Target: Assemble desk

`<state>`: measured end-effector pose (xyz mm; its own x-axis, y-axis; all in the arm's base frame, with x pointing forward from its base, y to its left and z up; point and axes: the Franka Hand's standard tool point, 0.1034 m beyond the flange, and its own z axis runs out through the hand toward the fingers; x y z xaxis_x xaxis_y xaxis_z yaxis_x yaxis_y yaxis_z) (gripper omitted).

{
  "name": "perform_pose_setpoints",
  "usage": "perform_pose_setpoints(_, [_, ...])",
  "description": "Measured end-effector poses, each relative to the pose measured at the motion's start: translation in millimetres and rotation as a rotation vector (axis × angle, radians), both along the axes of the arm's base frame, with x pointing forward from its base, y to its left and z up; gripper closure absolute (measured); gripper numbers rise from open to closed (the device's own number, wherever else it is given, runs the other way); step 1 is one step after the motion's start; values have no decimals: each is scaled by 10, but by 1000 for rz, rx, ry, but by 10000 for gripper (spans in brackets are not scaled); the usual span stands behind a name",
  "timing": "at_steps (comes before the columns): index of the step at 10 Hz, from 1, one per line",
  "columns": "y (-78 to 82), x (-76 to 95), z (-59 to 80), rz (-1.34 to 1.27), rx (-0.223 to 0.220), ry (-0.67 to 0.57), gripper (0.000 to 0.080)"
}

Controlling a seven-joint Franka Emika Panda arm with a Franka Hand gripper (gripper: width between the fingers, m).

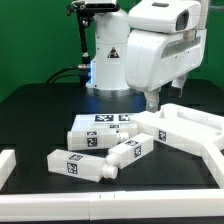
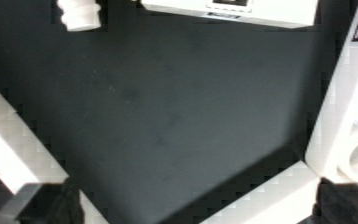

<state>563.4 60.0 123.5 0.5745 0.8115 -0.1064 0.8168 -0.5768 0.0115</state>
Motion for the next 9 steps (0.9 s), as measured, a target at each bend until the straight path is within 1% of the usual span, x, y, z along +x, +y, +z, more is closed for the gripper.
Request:
perform_pose_setpoints(5, [2, -4, -8, -1, 1, 2, 150])
perform_pose_setpoints(6, [-17, -1, -10, -5, 2, 1, 150])
perform_pose_setpoints(7, [-151, 10, -30, -10, 2, 5, 150])
perform_pose_setpoints(8, [-375, 13, -98, -20, 12, 21, 150])
perform_pose_setpoints(9, [-592, -15, -193, -23, 33, 43, 150])
